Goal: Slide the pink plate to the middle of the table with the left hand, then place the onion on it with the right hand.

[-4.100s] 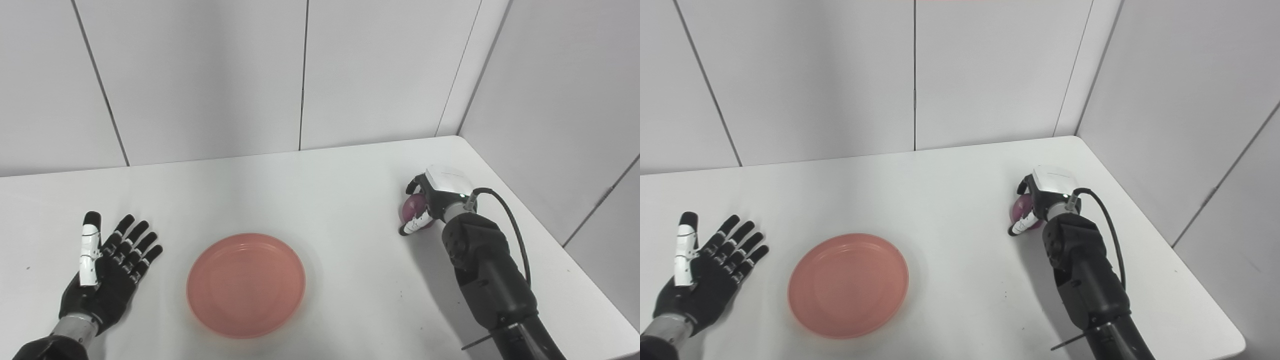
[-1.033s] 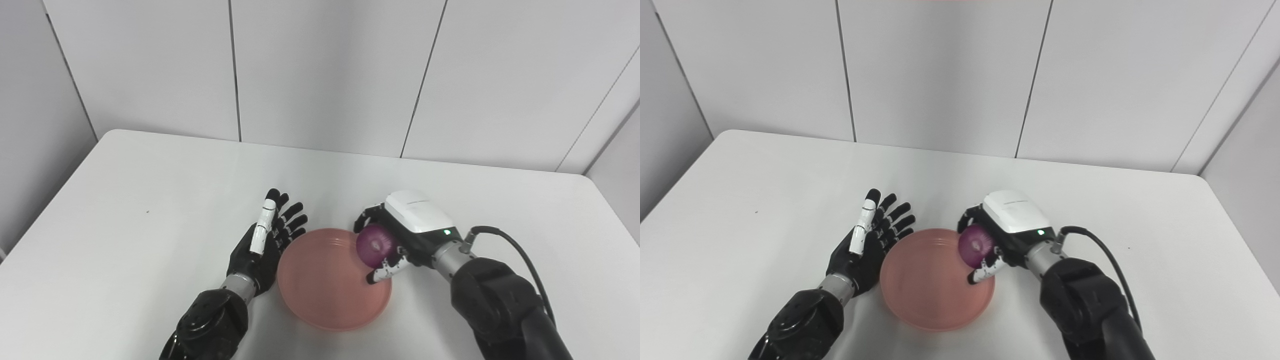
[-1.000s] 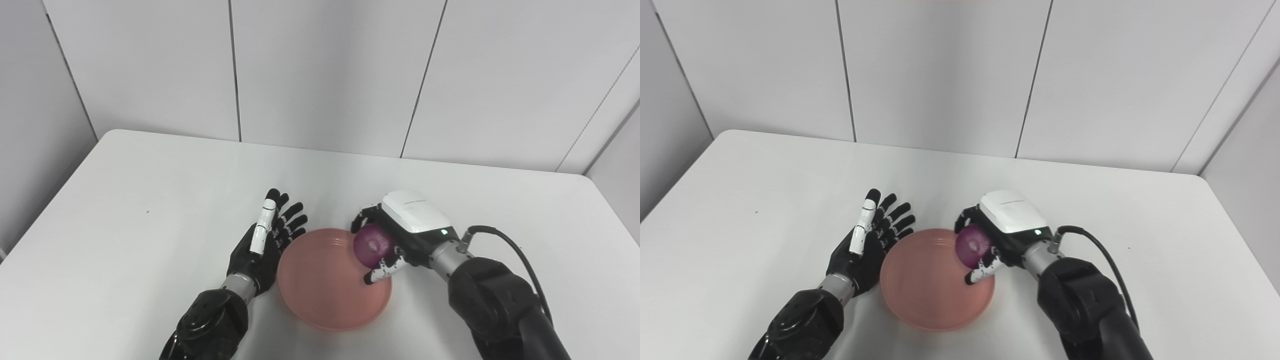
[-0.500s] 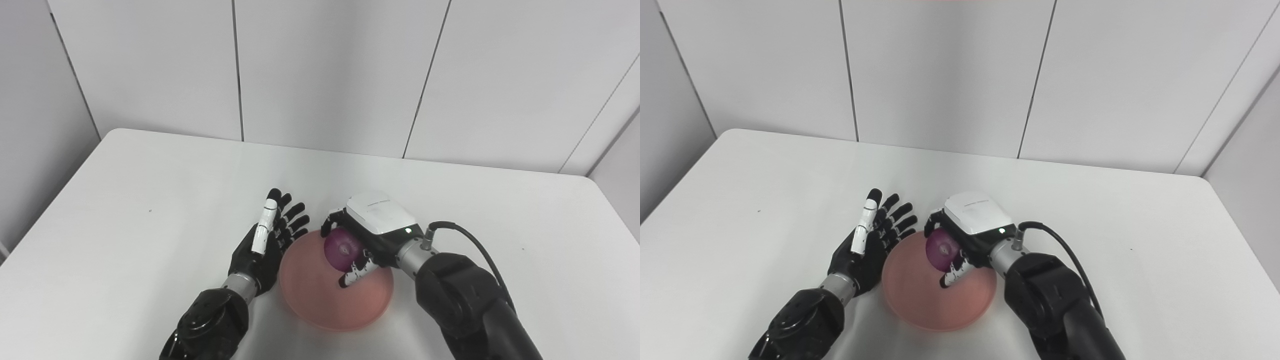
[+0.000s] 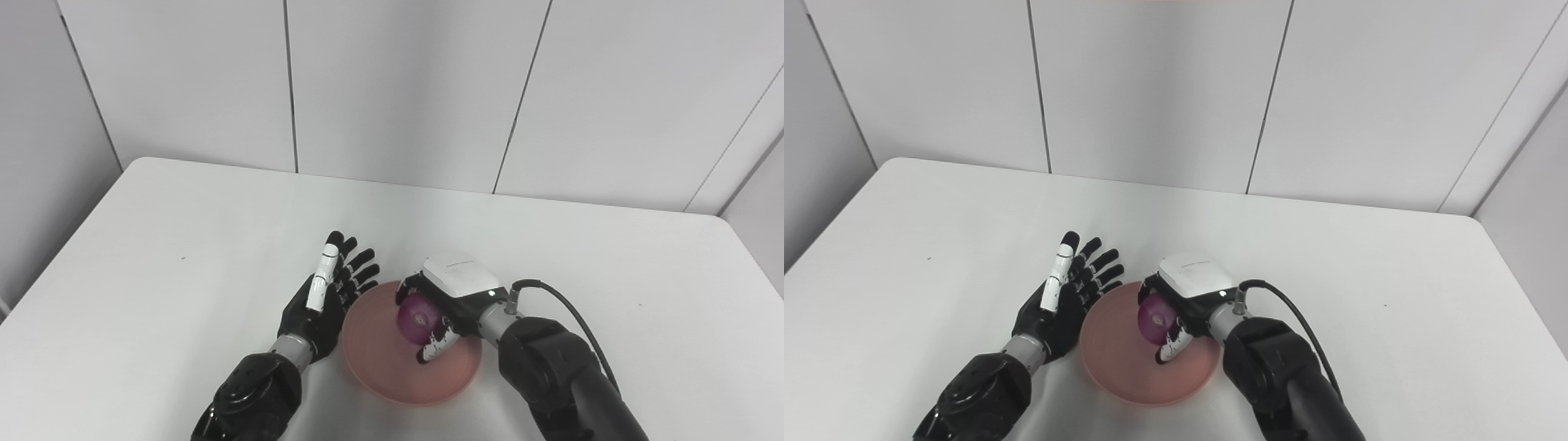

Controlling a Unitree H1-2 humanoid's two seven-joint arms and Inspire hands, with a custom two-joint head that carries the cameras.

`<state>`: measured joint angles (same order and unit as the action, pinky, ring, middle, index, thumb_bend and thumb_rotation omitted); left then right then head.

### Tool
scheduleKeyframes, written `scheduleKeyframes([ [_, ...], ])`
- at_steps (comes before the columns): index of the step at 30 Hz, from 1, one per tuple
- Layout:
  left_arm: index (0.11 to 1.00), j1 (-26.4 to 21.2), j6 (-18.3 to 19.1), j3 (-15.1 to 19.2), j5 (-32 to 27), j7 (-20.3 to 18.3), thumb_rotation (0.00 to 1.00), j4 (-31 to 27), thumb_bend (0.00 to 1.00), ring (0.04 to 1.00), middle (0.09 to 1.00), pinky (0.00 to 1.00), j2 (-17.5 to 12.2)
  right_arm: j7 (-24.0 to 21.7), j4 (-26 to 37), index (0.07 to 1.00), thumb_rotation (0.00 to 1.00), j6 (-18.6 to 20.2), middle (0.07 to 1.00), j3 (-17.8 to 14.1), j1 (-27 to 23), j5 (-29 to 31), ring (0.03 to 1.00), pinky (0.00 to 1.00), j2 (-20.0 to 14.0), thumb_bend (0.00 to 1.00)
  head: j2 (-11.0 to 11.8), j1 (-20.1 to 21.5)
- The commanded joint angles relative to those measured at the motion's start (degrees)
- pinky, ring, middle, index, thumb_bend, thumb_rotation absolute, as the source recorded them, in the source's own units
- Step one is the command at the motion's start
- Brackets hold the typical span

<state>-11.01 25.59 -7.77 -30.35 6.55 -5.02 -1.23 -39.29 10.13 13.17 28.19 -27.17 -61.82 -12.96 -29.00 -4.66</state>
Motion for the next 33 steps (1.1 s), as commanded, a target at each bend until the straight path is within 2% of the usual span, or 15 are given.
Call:
scheduleKeyframes([
  [1,0.986,0.24,1.33,-0.18,-0.33,0.91,0.88,-0.23,0.72,0.921,0.941,0.92,-0.32,1.57,-0.24,0.69,0.0,-2.14,0.48,0.22,-1.86,0.14,0.352,0.26,-0.17,0.56,-0.09,-0.1],
  [5,0.988,0.27,1.33,-0.12,-0.42,1.15,0.88,-0.18,0.71,0.919,0.941,0.92,-0.19,2.1,-0.92,0.688,0.0,-1.87,0.478,0.6,-1.69,0.02,0.325,0.23,-0.13,0.56,-0.18,-0.19],
  [7,0.991,0.28,1.33,-0.14,-0.3,1.05,0.89,-0.14,0.71,0.921,0.941,0.93,-0.12,2.58,-1.12,0.664,0.0,-1.87,0.483,0.7,-1.52,0.23,0.385,0.28,-0.11,0.56,-0.19,-0.21],
  [10,0.989,0.31,1.33,-0.17,-0.13,1.0,0.89,0.0,0.71,0.92,0.938,0.93,0.02,2.93,-1.06,0.641,0.0,-1.22,0.484,0.74,-1.03,0.36,0.396,0.29,0.2,0.56,-0.12,-0.25],
  [11,0.988,0.33,1.33,-0.13,-0.11,1.0,0.88,0.02,0.71,0.918,0.936,0.92,0.09,2.91,-0.88,0.635,0.2,-1.0,0.505,0.71,-0.88,0.41,0.4,0.29,0.3,0.71,-0.12,-0.25],
  [13,0.984,0.39,1.33,-0.13,0.04,0.94,0.88,0.01,0.71,0.916,0.934,0.92,0.15,2.76,-0.32,0.645,0.37,-0.87,0.518,0.84,-0.72,0.15,0.404,0.29,0.29,0.83,-0.12,-0.28],
  [15,0.984,0.41,1.33,-0.16,0.01,1.12,0.88,0.02,0.71,0.918,0.934,0.91,0.18,2.51,0.08,0.667,0.5,-1.17,0.558,1.09,-0.78,-0.15,0.433,0.31,0.05,0.88,-0.13,-0.27],
  [17,0.984,0.4,1.33,-0.13,-0.02,1.32,0.88,0.04,0.71,0.918,0.933,0.92,0.24,2.3,0.38,0.68,0.54,-1.42,0.572,1.3,-0.94,-0.23,0.443,0.31,-0.22,0.9,-0.17,-0.25],
  [24,0.983,0.37,1.33,0.14,0.29,0.99,0.88,0.23,0.71,0.917,0.931,0.92,0.36,0.98,1.28,0.696,0.6,-1.08,0.598,1.28,-1.16,0.03,0.476,0.34,-0.55,0.96,-0.16,-0.25],
  [33,0.981,0.32,1.31,0.0,0.36,1.14,0.89,0.31,0.71,0.918,0.93,0.93,0.23,-1.27,3.28,0.698,0.64,-1.19,0.596,1.16,-1.53,0.74,0.471,0.33,-0.81,0.98,-0.03,-0.2],
])
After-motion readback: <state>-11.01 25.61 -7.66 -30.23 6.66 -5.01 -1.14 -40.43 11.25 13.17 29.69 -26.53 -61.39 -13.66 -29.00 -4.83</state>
